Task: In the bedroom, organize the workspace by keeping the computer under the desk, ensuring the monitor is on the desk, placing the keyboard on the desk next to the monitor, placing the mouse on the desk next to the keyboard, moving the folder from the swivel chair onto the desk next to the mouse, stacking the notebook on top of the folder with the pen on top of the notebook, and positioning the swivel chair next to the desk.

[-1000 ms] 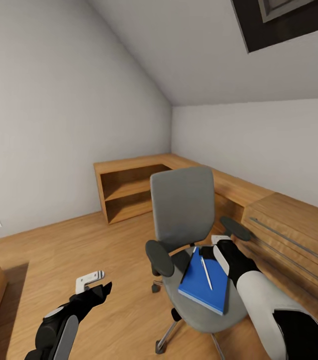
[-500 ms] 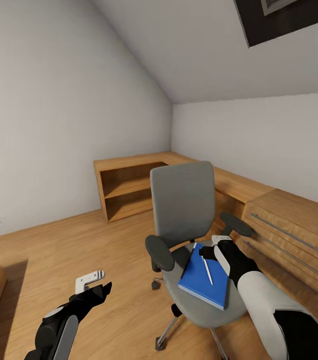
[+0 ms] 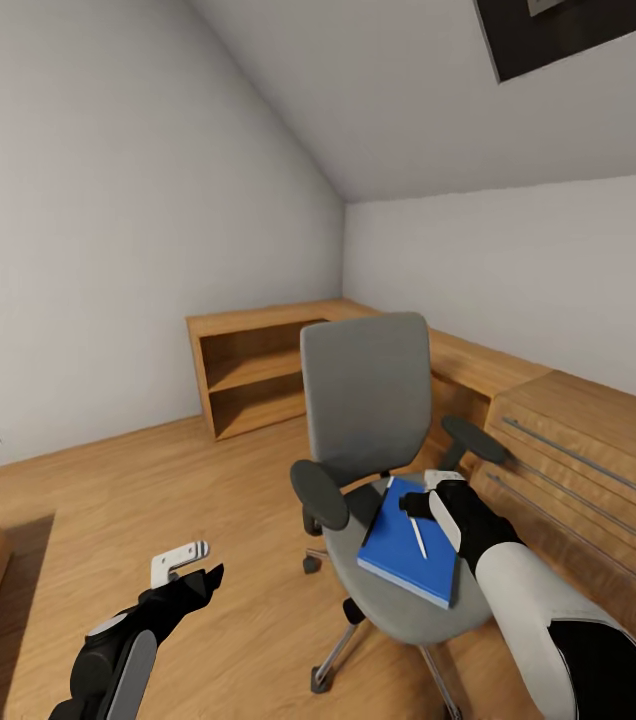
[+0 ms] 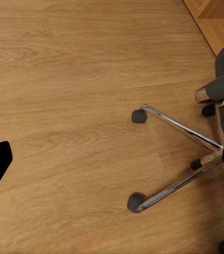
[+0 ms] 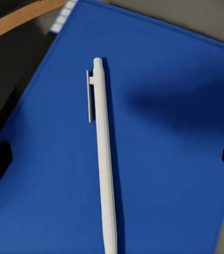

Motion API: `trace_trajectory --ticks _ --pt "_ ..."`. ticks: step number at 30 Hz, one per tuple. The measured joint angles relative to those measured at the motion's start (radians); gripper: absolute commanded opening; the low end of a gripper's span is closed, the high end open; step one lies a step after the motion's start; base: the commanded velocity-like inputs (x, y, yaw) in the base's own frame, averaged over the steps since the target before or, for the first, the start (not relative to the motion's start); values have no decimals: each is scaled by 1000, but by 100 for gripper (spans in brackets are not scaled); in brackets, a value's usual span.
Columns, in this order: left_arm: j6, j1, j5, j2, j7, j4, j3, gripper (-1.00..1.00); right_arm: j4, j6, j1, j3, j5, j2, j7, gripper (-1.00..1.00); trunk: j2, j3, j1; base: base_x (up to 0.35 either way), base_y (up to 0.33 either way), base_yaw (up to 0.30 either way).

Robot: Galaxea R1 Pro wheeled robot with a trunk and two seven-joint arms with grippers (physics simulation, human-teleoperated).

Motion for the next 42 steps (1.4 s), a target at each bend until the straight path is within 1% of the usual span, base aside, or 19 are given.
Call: trace_trajectory --ticks 7,14,24,30,35,42 --pt "0 0 0 0 0 0 0 100 1 0 1 0 0 0 0 100 -49 -22 27 0 0 0" --pt "0 0 0 0 -2 2 0 100 1 0 1 0 0 0 1 100 -49 -22 27 0 0 0" --pt "0 0 0 0 -1 3 0 100 2 0 1 1 -1 0 2 100 -119 -53 65 0 0 0" --pt "0 0 0 0 -3 3 0 100 2 0 1 1 -1 0 2 100 -119 -53 65 0 0 0" --pt "0 0 0 0 -1 3 0 100 2 0 1 1 -1 0 2 100 -154 -69 84 0 0 0" --pt "0 0 0 0 -2 3 0 100 2 0 1 1 -1 1 2 100 -154 -69 84 0 0 0"
